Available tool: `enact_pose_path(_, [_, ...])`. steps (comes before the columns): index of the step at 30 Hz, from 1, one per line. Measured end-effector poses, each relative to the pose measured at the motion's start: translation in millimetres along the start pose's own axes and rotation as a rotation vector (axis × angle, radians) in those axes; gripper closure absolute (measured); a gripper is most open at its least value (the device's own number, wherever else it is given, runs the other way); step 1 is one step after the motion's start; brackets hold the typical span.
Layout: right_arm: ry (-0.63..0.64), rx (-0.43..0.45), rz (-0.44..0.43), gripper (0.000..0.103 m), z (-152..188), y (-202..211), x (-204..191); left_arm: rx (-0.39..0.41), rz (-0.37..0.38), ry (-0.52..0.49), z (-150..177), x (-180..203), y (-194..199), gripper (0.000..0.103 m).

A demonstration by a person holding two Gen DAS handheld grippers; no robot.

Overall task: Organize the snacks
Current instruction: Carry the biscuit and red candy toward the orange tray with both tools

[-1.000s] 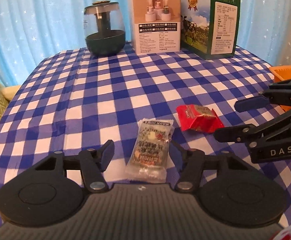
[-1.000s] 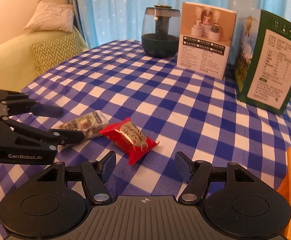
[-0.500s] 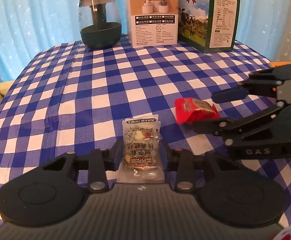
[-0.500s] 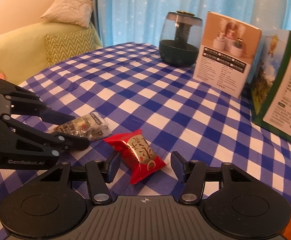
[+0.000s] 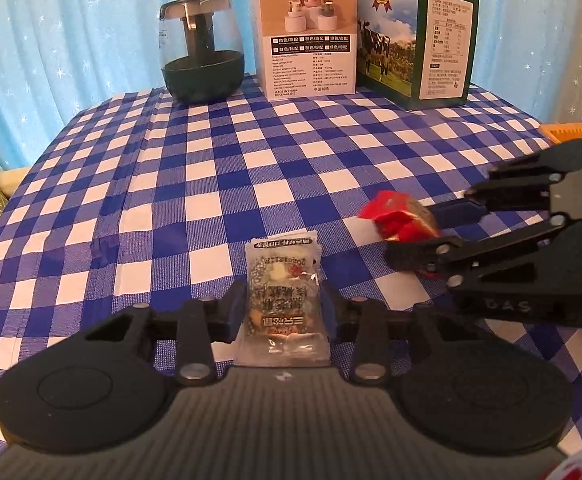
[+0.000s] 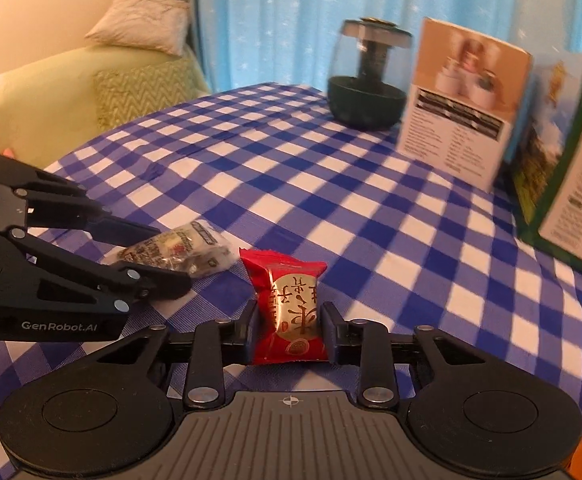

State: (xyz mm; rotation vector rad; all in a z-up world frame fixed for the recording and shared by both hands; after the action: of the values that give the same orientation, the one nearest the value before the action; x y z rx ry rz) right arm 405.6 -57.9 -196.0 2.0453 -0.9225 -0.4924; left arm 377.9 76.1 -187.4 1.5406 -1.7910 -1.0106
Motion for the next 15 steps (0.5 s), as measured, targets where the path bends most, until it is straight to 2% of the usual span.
enact_pose_path(7, [-0.101,-0.031,-0.005,0.07,5.1,11.6,8.6,0.014,-0.007,0.0,-0.6,1.0,-0.9,0.066])
enact_pose_path(15, [-0.21,-0.048,-0.02,0.071,11.2,29.8,11.3,-0.016,0.002,0.008,2.1,2.5,1.1,0.069])
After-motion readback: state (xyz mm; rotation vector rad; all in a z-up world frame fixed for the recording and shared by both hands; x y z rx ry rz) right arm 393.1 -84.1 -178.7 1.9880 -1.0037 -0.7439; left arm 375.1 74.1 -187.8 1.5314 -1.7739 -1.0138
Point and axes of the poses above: each gripper's, at about its wrist camera, not at the fingertips, and y roughly against the way its jaws point, x to its right, z to its underside, the point moved 3 cm from there along -y, roughly the way its jaws point, and after that the axes turned 12 degrees about -x, right-handed, at the moved point
